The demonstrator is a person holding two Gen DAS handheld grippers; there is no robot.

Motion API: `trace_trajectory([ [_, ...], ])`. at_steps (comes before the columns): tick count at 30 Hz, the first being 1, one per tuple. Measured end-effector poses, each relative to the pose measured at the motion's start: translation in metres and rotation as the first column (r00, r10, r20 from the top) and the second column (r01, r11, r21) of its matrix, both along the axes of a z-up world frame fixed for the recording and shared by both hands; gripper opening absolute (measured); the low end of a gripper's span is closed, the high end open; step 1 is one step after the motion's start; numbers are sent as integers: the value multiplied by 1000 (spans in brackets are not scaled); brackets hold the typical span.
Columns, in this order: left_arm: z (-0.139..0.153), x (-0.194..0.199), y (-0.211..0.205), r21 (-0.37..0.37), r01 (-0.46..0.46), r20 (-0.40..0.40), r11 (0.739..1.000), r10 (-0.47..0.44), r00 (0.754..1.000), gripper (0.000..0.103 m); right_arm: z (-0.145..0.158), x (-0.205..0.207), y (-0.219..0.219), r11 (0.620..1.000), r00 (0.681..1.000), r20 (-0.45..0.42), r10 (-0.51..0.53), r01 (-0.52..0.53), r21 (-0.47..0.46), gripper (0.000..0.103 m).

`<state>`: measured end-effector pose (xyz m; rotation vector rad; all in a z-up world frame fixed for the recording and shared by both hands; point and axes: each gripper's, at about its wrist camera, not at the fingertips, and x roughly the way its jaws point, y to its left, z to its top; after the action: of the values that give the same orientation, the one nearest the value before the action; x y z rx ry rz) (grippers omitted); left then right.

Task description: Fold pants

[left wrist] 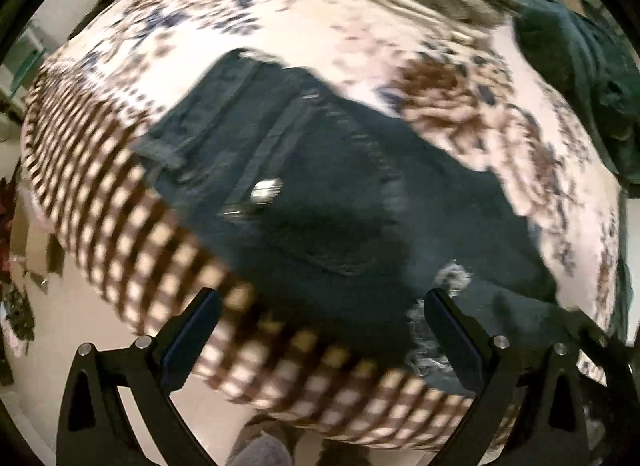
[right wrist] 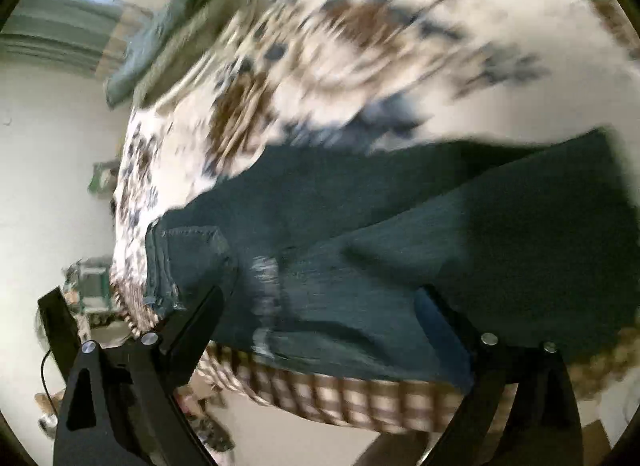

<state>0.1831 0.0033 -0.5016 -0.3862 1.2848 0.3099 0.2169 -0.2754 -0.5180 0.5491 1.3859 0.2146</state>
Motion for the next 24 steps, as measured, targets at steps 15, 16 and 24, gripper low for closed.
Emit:
trace_trajectory([
  [15, -82, 68, -110, 73, 212, -185, 974, -196, 963, 53, -44, -18, -162, 943, 982, -152, -110, 55, -327, 98],
  [16, -79, 67, -116, 50, 225, -169, 973, -214, 962, 20, -46, -19, -165, 947, 981, -154, -115, 61, -316, 98],
  [24, -10, 65, -118, 83, 215, 64, 973, -220, 973, 14, -44, -23, -185, 955, 977, -164, -136, 86, -285, 98],
])
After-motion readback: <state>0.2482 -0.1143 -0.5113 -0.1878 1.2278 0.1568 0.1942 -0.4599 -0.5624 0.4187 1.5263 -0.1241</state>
